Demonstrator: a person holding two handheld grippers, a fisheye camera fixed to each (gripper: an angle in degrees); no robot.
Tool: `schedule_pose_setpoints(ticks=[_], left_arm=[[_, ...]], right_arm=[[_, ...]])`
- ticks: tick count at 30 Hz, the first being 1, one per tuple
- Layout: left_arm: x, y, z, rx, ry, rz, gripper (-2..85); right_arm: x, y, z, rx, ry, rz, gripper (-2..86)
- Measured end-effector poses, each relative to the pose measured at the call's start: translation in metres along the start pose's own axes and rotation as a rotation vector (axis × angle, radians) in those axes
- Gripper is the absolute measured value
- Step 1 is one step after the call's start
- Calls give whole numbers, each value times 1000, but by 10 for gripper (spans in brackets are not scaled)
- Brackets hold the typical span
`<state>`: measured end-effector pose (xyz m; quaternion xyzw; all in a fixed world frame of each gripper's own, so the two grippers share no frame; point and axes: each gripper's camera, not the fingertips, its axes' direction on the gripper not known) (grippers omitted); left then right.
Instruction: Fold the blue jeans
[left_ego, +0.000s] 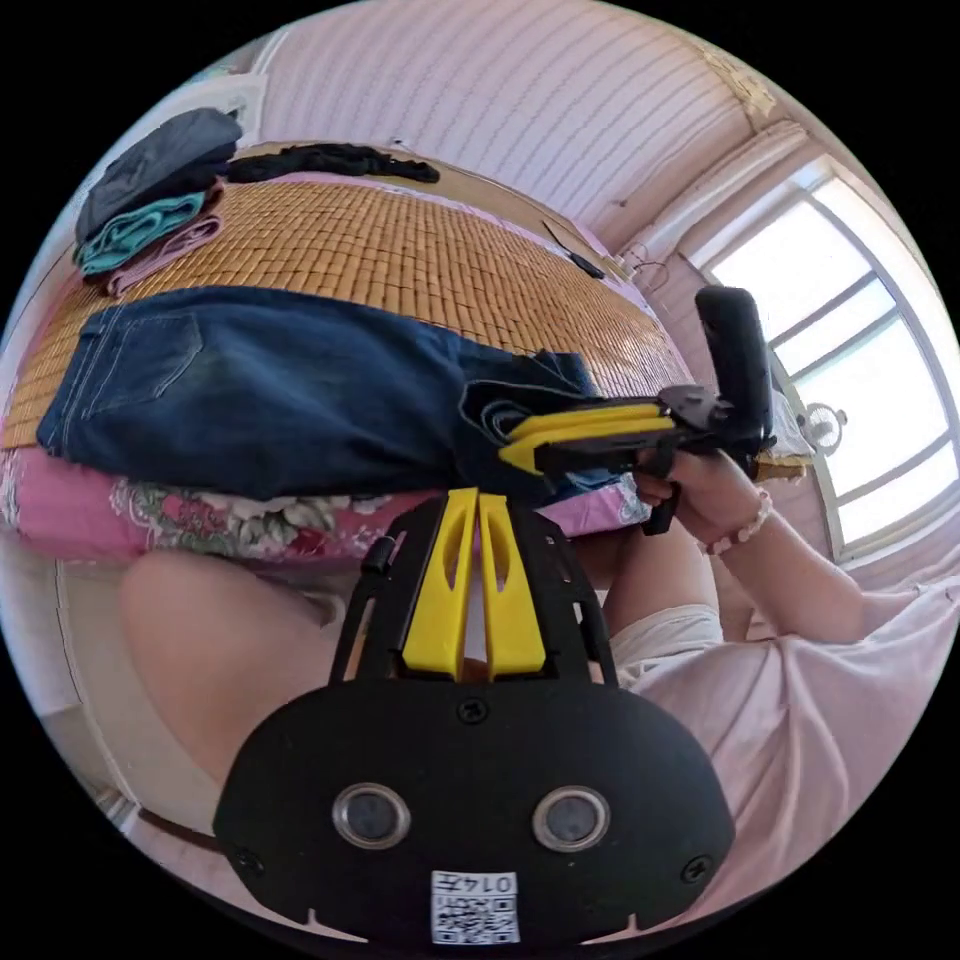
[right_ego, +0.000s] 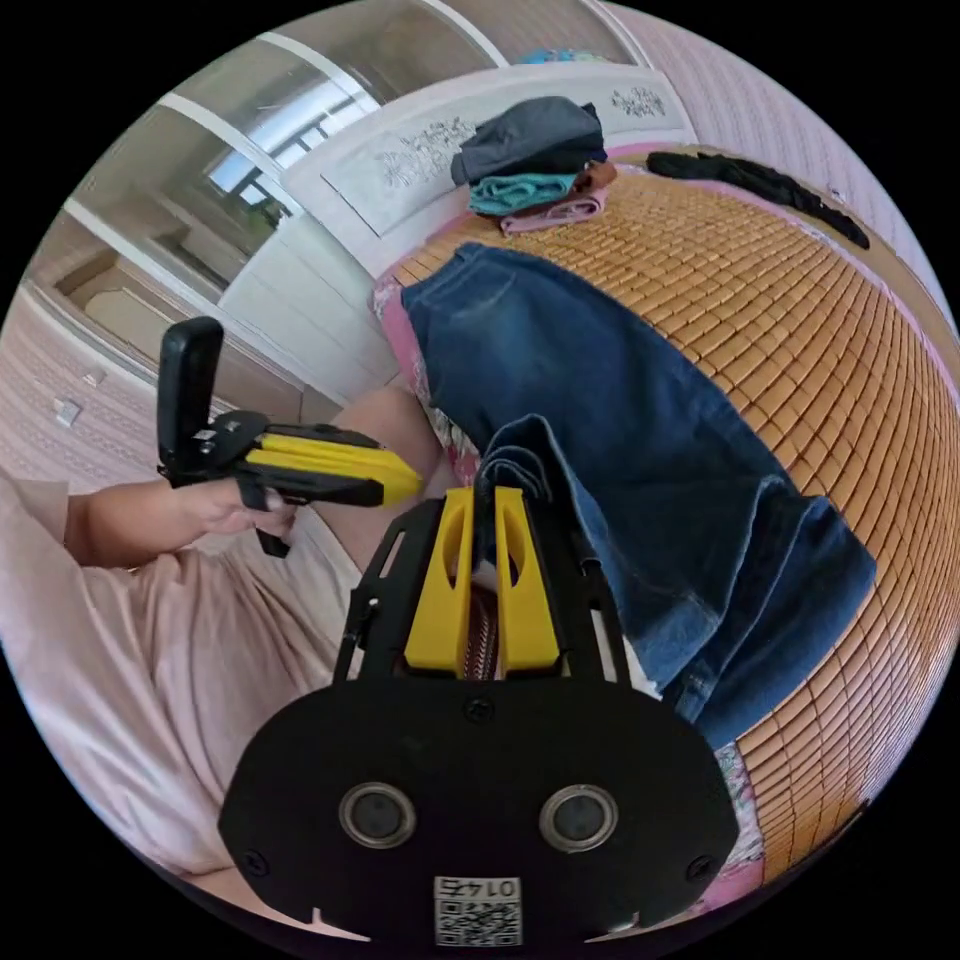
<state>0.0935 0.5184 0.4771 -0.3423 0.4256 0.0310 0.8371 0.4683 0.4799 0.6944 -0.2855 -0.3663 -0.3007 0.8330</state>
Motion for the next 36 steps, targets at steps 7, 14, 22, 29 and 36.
schedule_pose_setpoints(ticks=[7, 14, 22, 29, 36], left_arm=[[-20, 12, -23, 45, -33, -35, -3], [42, -14, 14, -25, -133, 325, 80], [123, -32, 40, -38, -88, 625, 94], [185, -36, 117, -231, -180, 853, 78], [195, -41, 125, -327, -134, 799, -6]], right_arm=[[-19, 35, -2, 119, -84, 68, 34], [26, 72, -29, 295, 155, 424, 116], [65, 62, -9, 180, 282, 578, 110], [77, 82, 11, 151, 209, 633, 77], [95, 86, 25, 204, 87, 667, 32]])
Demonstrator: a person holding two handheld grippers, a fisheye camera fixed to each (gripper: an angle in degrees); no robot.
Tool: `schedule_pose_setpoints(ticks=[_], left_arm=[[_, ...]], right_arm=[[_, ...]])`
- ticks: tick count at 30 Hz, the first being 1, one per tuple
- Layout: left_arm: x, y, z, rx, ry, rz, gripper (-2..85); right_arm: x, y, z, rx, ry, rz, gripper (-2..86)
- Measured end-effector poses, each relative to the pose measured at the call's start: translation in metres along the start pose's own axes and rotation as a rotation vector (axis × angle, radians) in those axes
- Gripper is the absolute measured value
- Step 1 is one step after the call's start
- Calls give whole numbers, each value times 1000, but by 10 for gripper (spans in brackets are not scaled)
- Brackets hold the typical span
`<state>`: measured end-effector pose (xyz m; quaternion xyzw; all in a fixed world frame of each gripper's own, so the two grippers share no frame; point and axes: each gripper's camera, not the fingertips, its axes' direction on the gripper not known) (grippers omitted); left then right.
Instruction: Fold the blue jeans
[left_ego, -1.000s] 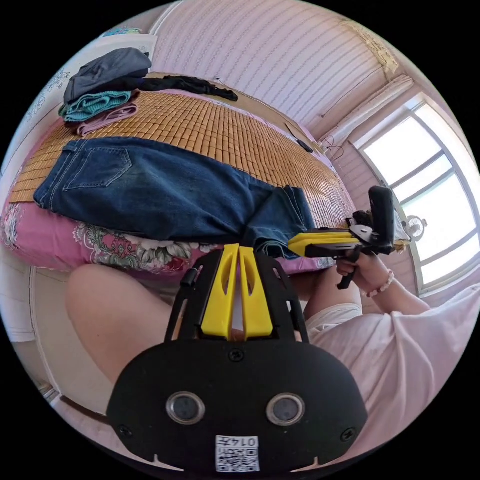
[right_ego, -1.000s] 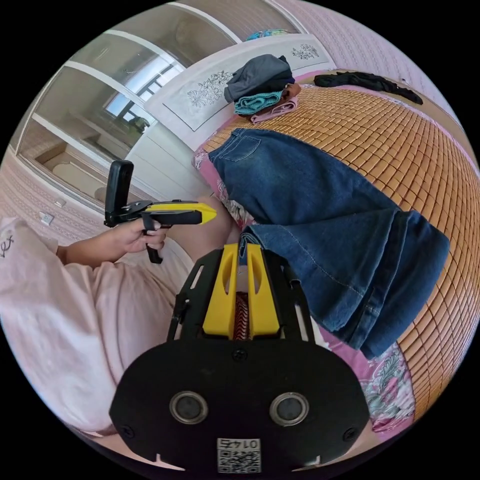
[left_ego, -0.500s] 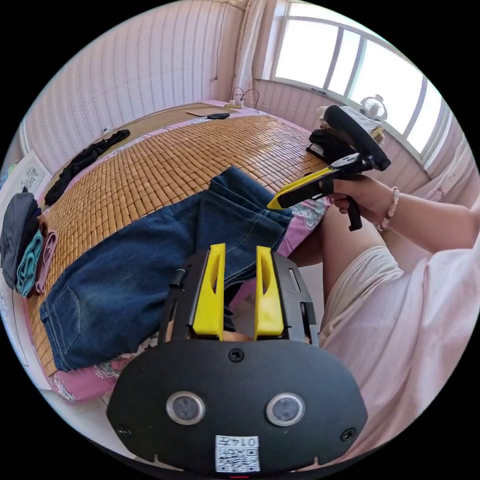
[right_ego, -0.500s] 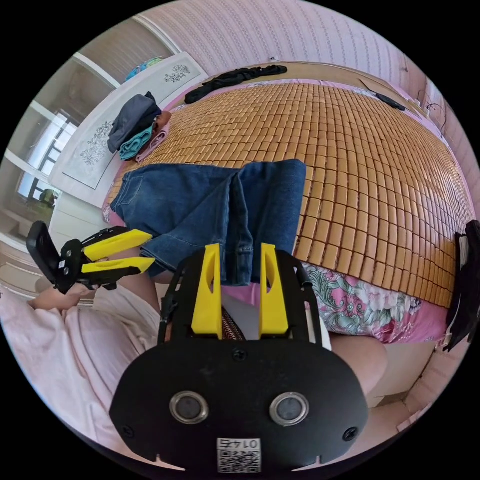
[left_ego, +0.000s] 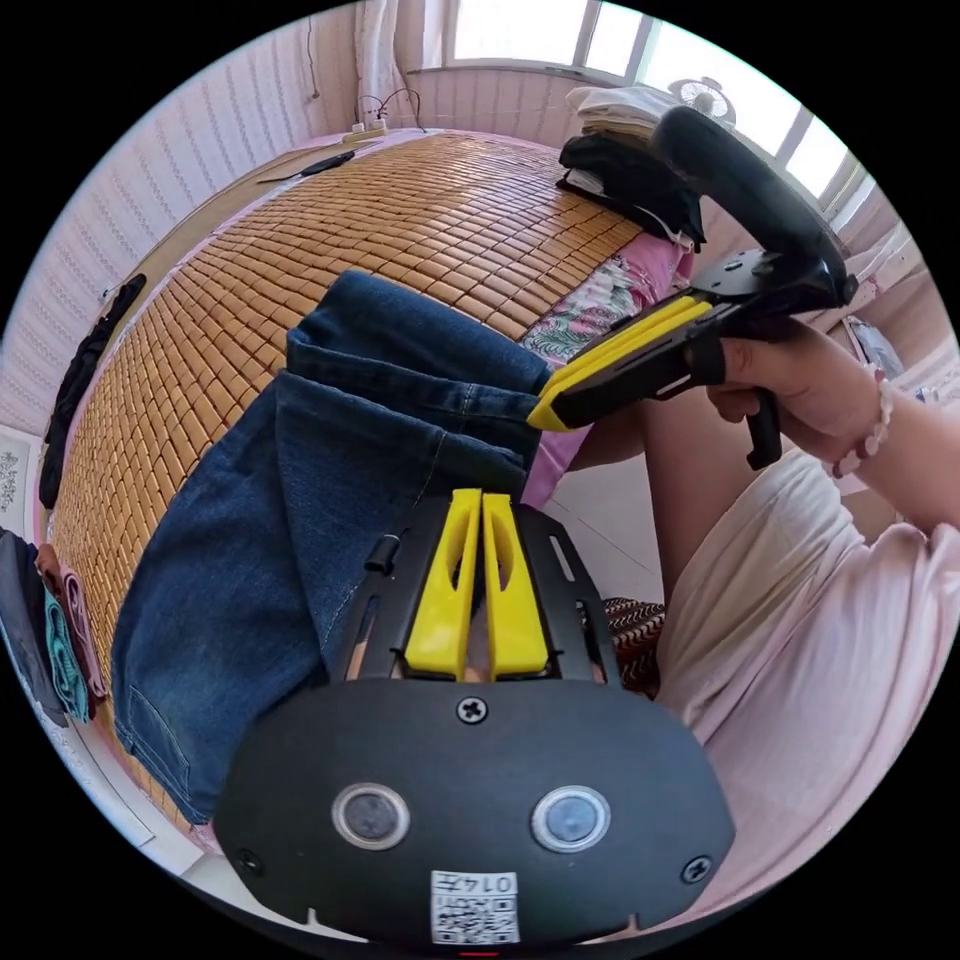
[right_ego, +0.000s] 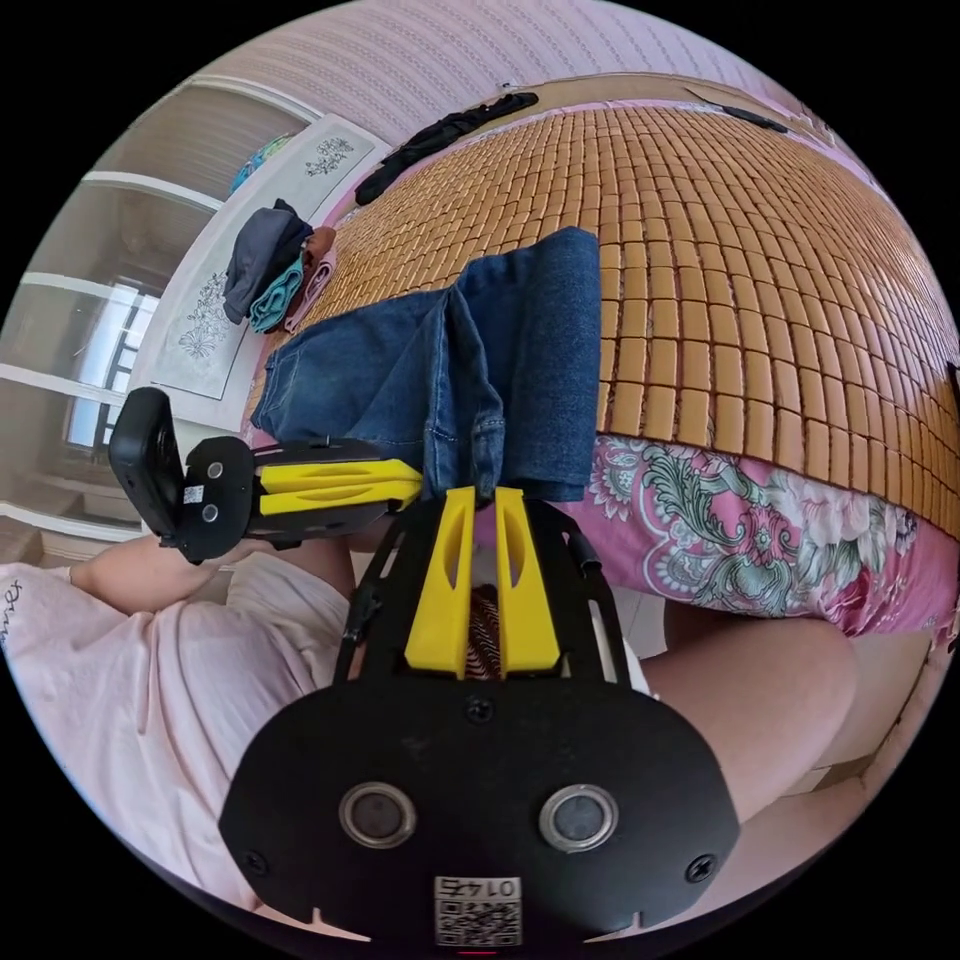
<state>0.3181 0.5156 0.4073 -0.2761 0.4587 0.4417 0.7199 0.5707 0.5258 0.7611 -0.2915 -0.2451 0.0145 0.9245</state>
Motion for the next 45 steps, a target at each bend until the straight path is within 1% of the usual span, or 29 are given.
schedule_pose_setpoints(ticks=[3, 7, 8, 10, 11, 13, 15, 16, 17, 21, 23, 25, 27, 29, 31, 33, 35, 37, 39, 40, 43, 45], left_arm=[[0, 4, -10, 37, 14, -22, -6], [11, 5, -25, 78, -22, -41, 9], [18, 4, -29, 103, -38, -27, 46], [31, -1, -29, 116, -35, 18, 87], [38, -6, -24, 88, -55, 35, 98], [43, -14, -12, 26, -75, 39, 87], [39, -21, -4, -42, -96, -5, 47], [36, -24, -2, -70, -64, -15, 14], [33, -24, -6, -62, -24, -37, 3], [35, -15, -31, 19, -8, -21, -8], [41, -10, -53, 83, -3, 6, -9], [46, -9, -61, 107, -8, 17, -10], [51, -10, -58, 98, -21, 41, -10], [57, -11, -51, 86, -59, 59, -10], [64, -11, -49, 79, -78, 73, -10], [70, -9, -49, 70, -105, 89, -10], [73, -4, -51, 64, -87, 81, -9], [73, 2, -52, 70, -68, 58, -9], [73, 7, -52, 80, -55, 49, -8], [75, 10, -52, 84, -57, 51, -6], [81, 15, -49, 55, -87, 59, 2], [83, 22, -52, 66, -103, 53, 10]], right_arm=[[6, 1, -1, 28, -38, -5, 28], [19, 2, -2, 70, -78, 18, 29], [23, 2, -2, 76, -82, 22, 31], [28, 1, -1, 81, -87, 25, 36], [32, 1, 0, 86, -97, 28, 41], [36, 0, 0, 89, -111, 27, 46], [39, -3, 1, 67, -98, 17, 43], [41, -5, 3, 49, -83, 10, 35], [43, -6, 3, 45, -73, 7, 30], [49, -9, -2, 70, -126, -15, 21], [55, -10, -5, 83, -191, -23, 20], [62, -9, -7, 103, -251, -18, 20], [74, -7, -10, 131, -331, 15, 23], [98, -4, -8, 143, -410, 112, 30], [114, 0, -7, 159, -483, 156, 40], [128, 4, -7, 185, -549, 174, 60], [142, 9, -9, 243, -627, 204, 96], [148, 7, -10, 252, -614, 210, 113], [149, 1, -8, 232, -545, 210, 121], [146, -5, -5, 201, -515, 187, 119], [143, -20, -5, 147, -522, 154, 87], [142, -25, -8, 128, -518, 131, 76]])
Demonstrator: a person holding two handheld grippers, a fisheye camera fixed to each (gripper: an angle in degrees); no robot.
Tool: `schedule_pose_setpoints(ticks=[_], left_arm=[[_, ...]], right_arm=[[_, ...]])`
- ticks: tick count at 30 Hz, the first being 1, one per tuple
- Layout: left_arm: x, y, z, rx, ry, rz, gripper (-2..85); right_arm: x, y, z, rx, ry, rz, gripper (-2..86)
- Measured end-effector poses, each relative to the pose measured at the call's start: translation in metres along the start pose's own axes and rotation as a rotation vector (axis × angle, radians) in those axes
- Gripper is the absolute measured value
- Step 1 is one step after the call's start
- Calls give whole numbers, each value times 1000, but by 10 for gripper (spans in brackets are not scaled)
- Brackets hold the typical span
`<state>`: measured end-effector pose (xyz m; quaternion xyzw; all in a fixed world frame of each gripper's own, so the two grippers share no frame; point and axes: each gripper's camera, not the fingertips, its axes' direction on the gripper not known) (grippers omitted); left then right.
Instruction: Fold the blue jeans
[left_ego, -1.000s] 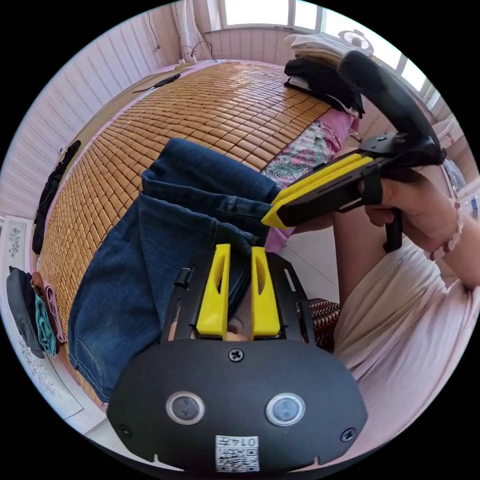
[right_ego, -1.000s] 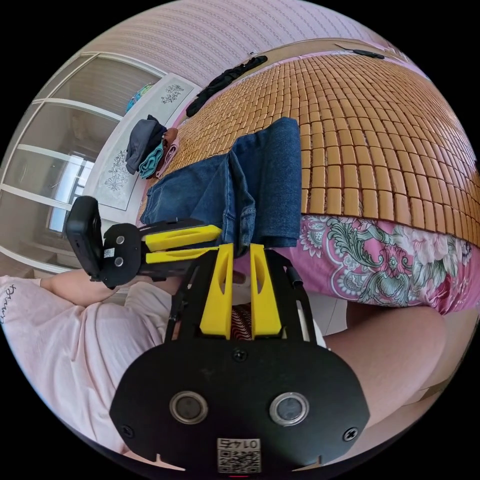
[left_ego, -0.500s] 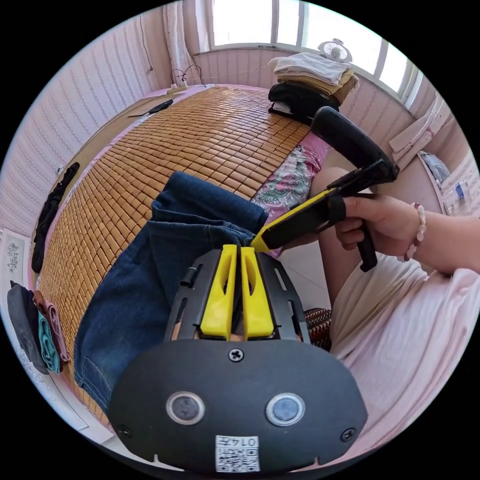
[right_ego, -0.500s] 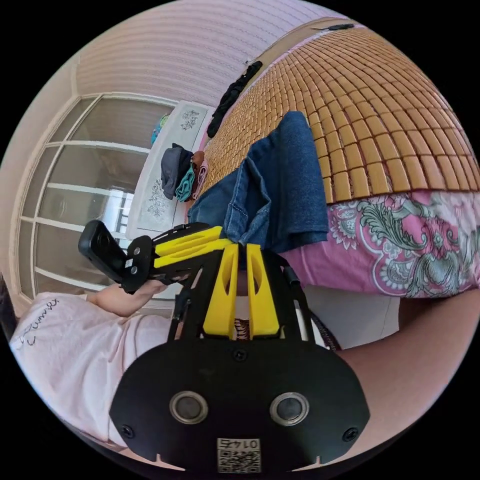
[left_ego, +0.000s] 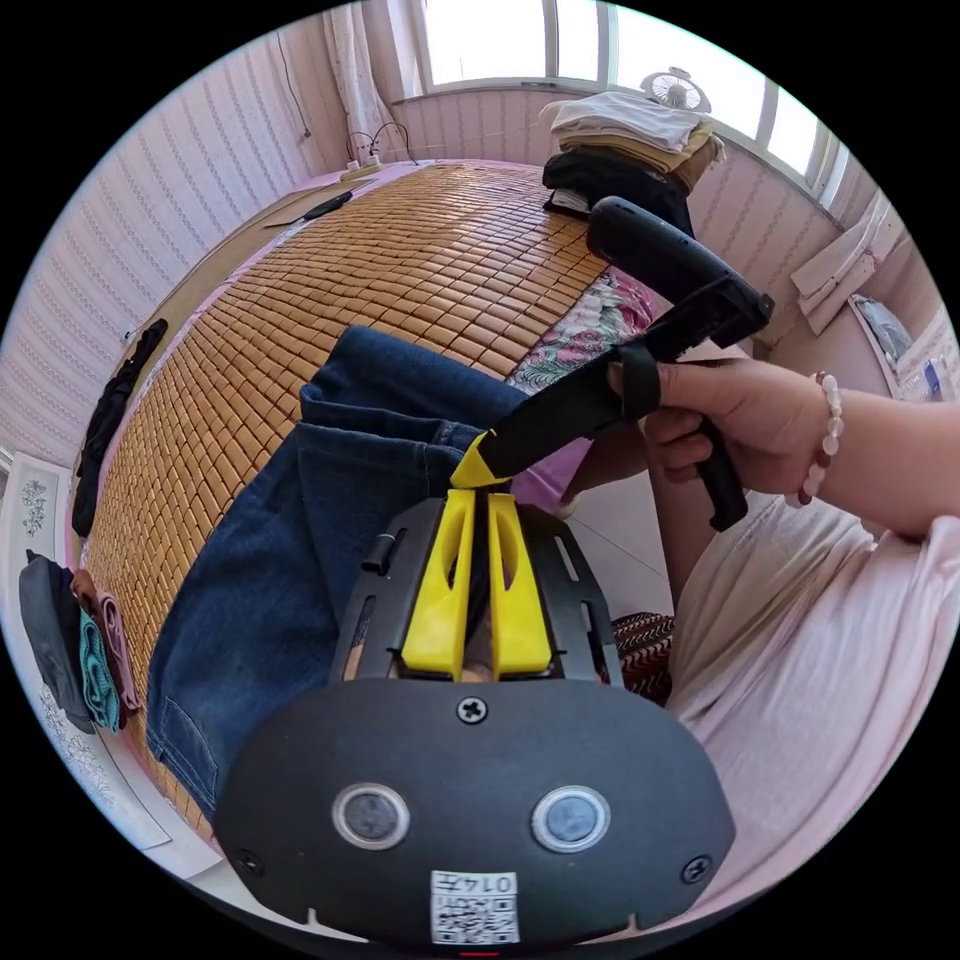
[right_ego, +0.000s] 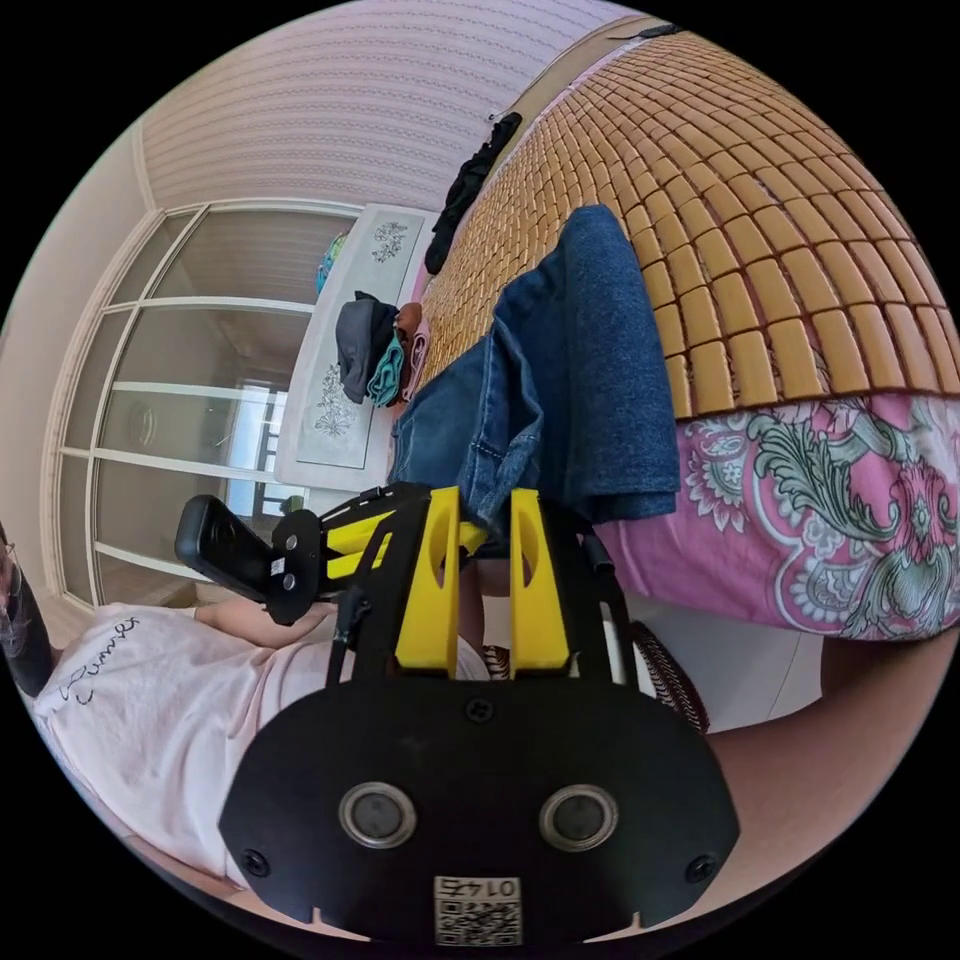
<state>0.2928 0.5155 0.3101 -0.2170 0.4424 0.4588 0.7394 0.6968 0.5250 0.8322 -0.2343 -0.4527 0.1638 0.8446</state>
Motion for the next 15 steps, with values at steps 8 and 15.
schedule_pose_setpoints(ticks=[8, 15], left_arm=[[12, 64, -43, -16, -88, -21, 136], [10, 95, -51, 4, -177, -79, 146]], right_arm=[[-8, -5, -18, 28, -157, -31, 54], [-43, -16, -16, 1, -281, -110, 51]])
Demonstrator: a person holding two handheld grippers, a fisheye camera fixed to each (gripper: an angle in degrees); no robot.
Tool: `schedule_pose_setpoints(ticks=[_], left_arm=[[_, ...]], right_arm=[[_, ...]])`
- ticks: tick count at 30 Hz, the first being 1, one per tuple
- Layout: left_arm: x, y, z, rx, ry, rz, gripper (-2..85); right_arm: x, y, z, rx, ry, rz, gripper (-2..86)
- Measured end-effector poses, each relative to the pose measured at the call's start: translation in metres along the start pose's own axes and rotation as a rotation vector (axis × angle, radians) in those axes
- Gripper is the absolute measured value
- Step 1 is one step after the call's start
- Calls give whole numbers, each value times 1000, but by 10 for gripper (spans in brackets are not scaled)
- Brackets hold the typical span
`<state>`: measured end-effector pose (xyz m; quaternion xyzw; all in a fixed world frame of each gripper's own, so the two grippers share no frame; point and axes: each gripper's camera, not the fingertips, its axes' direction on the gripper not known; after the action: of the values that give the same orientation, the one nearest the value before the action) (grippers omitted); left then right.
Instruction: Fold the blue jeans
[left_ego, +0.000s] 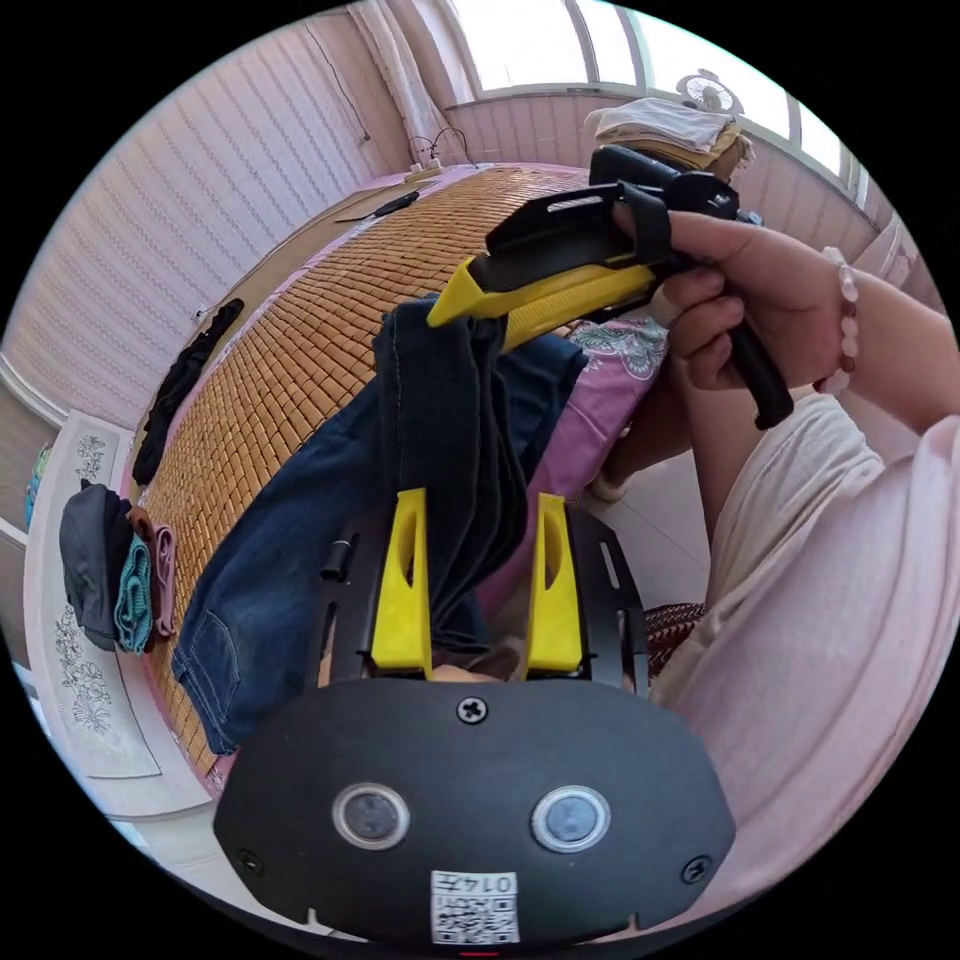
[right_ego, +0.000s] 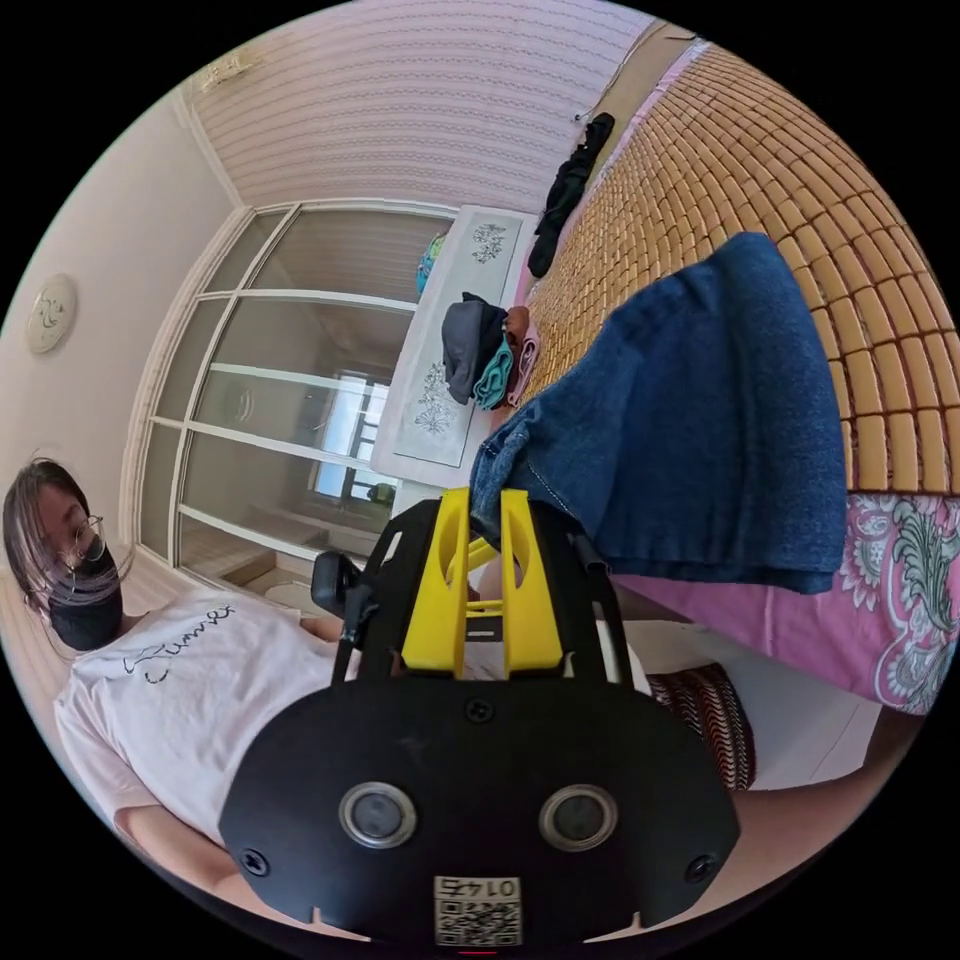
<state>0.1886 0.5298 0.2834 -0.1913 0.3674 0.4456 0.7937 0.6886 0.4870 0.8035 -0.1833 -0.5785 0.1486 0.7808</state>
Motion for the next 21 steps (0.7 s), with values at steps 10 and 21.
schedule_pose_setpoints(ticks=[10, 21], left_arm=[[-20, 44, -56, 139, -43, -43, 168], [-109, 140, -99, 177, -36, -334, 142]], right_arm=[[-68, -29, 20, -4, -51, -130, 49], [-135, -43, 45, -82, -84, -270, 47]])
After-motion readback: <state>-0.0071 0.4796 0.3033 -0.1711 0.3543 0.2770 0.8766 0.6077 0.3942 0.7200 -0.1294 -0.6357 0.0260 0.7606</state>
